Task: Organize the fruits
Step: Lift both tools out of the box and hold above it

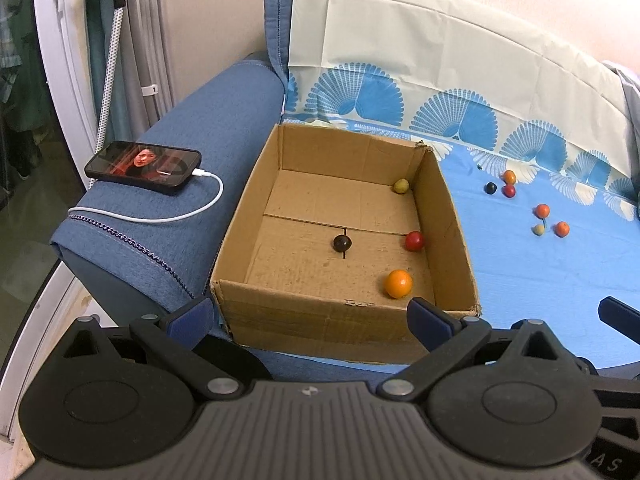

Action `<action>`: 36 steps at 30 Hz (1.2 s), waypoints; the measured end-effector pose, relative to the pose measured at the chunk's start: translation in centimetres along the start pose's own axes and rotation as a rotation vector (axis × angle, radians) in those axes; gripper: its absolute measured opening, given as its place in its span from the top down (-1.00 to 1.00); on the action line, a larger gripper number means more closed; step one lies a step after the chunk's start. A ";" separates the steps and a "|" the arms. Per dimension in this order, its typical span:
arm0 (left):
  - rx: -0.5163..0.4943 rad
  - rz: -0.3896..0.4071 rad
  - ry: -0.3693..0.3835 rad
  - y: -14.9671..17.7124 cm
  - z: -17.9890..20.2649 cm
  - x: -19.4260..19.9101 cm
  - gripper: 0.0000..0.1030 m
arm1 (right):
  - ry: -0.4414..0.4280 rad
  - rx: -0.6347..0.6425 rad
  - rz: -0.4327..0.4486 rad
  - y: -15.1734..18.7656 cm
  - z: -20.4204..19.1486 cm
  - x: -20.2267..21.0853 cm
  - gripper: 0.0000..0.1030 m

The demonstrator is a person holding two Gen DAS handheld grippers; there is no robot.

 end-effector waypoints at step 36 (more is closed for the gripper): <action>-0.008 -0.050 -0.012 0.3 0.1 -2.1 -0.99 | -0.007 -0.035 -0.054 0.8 0.6 -2.0 -0.93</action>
Point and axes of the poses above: each gripper's, at about its wrist camera, not at the fingertips, and x roughly against the way its jaws point, z to its right, y to its underside, the point moved 3 cm from there along -x, roughly the way its jaws point, and after that the axes turned 14 degrees about x, right-handed, at the moved point
